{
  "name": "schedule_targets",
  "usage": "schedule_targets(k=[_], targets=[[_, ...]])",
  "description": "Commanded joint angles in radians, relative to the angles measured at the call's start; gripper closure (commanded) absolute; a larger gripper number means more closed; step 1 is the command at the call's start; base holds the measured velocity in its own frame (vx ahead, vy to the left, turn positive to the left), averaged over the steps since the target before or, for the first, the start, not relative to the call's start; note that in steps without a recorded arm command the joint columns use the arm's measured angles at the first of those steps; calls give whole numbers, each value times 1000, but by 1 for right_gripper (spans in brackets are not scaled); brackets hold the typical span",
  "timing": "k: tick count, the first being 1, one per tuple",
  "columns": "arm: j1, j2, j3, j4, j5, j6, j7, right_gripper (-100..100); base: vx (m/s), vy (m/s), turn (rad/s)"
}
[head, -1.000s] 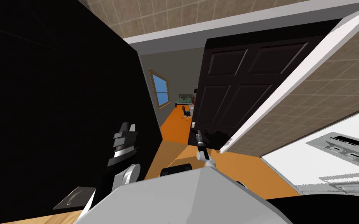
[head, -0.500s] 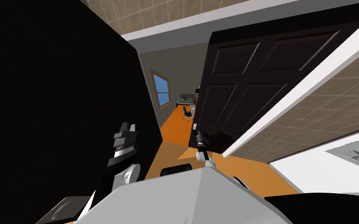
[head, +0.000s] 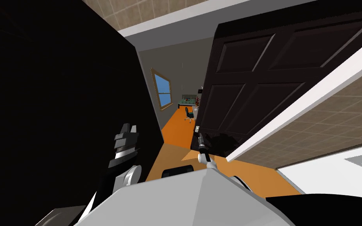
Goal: Pull the door open
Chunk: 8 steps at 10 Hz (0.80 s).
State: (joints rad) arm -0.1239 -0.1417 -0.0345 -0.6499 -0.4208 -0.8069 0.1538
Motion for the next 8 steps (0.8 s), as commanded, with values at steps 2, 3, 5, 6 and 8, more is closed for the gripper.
schedule_targets(k=[2,3,5,6,8], targets=[[15,-33,-7,9,-7,-8,-32,-100,152,17,95],[21,-47,-9,14,-10,-11,-47,-100,227,3,118],[35,-79,-16,23,-16,-19,-78,-100,208,-15,99],[42,-94,-19,27,-19,-22,-92,-100,198,-40,106],[51,-113,-23,33,-23,-27,-111,-100,195,-23,76]])
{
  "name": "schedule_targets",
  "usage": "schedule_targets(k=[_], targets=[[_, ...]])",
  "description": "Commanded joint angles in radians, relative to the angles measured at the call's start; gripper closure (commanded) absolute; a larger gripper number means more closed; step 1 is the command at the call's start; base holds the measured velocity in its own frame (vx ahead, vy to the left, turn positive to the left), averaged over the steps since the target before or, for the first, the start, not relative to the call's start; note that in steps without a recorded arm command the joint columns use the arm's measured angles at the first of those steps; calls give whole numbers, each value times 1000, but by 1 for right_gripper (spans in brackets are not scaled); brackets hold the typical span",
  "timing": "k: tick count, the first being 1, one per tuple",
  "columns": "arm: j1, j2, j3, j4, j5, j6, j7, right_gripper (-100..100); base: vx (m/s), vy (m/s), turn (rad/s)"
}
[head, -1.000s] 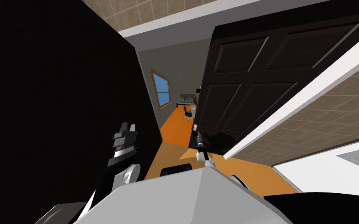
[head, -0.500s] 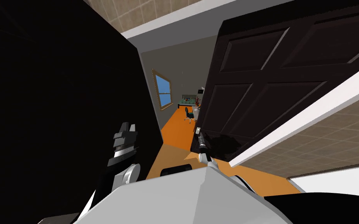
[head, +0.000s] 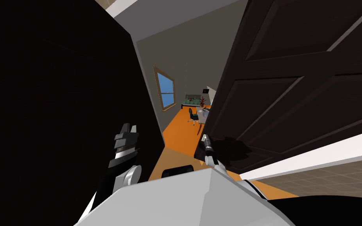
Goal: Pull the door open
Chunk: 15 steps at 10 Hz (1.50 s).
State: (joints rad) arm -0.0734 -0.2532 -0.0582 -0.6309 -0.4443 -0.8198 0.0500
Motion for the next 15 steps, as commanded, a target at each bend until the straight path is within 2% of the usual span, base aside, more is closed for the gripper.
schedule_targets(k=[1,2,7,10,15], targets=[[0,0,0,0,0,0,0,-100,48,-3,-9],[0,0,0,0,0,0,0,100,-10,4,-3],[0,0,0,0,0,0,0,100,-7,0,5],[5,-9,22,-1,17,-3,-24,100,-143,-20,77],[18,-34,77,-8,60,-16,-86,100,-221,-18,106]])
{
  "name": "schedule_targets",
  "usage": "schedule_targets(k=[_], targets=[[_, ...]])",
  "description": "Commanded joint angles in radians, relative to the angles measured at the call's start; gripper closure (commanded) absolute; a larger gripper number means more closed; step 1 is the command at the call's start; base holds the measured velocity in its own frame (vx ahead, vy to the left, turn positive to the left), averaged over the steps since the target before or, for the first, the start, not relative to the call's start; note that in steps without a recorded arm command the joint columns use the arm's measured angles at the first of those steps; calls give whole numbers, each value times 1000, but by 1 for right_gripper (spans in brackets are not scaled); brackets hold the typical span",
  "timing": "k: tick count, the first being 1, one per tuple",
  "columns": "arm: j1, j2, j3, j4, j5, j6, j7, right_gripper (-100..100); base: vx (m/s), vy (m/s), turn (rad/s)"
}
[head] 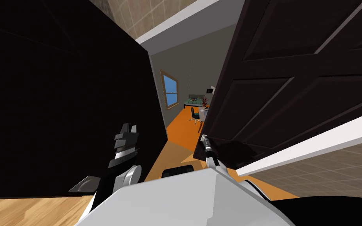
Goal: Pull the door open
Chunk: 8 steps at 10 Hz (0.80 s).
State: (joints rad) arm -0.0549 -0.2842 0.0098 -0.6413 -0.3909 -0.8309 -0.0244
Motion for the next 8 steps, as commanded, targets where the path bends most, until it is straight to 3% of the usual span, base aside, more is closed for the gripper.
schedule_targets(k=[1,5,8], targets=[[2,-6,16,2,12,-7,-19,100,-226,-43,91],[7,-13,40,3,24,-12,-39,100,-168,-17,69],[20,-34,74,-9,41,-23,-73,100,-209,-16,93]])
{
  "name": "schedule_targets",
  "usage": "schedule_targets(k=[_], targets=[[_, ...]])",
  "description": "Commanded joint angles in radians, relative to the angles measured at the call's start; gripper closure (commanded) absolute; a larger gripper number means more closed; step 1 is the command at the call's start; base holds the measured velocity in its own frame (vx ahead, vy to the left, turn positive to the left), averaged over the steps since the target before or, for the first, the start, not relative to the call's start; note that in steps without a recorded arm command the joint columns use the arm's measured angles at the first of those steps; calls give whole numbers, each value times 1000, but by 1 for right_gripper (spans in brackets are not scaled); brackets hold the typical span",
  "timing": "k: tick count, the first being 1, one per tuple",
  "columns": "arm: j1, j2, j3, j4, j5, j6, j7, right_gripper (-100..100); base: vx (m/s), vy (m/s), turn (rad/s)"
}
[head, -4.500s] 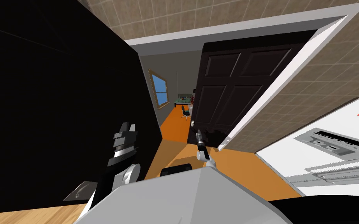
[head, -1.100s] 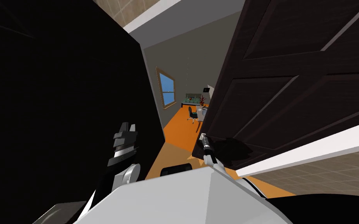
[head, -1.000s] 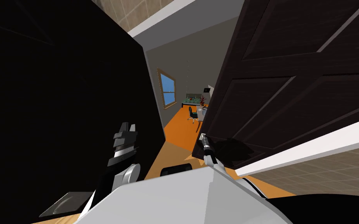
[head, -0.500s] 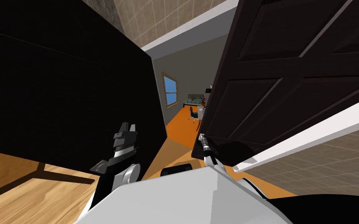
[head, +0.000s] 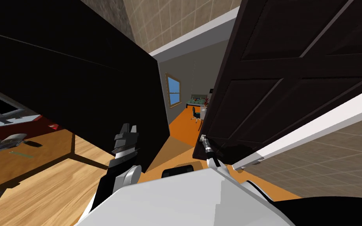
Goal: Pull the door open
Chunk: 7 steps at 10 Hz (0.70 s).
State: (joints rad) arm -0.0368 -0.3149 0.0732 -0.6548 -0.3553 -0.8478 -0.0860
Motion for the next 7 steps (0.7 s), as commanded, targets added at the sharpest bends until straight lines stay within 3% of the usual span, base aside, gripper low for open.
schedule_targets(k=[1,4,5,7], targets=[[6,-10,21,1,10,-10,-21,100,-225,-30,100],[16,-27,49,-8,23,-19,-47,100,-242,-45,94],[11,-22,45,-3,22,-17,-42,100,-113,-12,24],[28,-40,75,-11,32,-32,-68,100,-186,-34,106]])
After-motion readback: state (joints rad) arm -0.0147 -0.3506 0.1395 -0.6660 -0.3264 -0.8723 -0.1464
